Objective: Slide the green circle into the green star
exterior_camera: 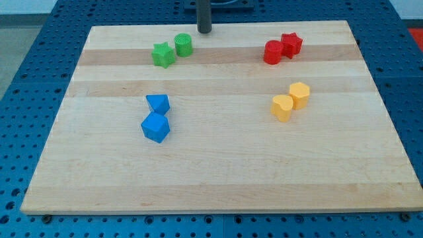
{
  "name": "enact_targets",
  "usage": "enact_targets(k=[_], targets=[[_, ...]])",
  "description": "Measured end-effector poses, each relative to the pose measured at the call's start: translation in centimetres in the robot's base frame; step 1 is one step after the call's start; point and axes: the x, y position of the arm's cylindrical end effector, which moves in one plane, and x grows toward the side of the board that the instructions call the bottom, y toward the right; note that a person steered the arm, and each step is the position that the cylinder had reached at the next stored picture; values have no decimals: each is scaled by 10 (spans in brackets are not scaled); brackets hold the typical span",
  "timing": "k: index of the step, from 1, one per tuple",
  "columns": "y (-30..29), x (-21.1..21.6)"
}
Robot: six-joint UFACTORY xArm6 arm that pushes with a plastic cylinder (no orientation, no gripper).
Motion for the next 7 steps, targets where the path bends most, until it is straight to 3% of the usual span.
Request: enact_targets(k=[2,5,7], targets=[[-14,9],[-53,57],[-54,59]])
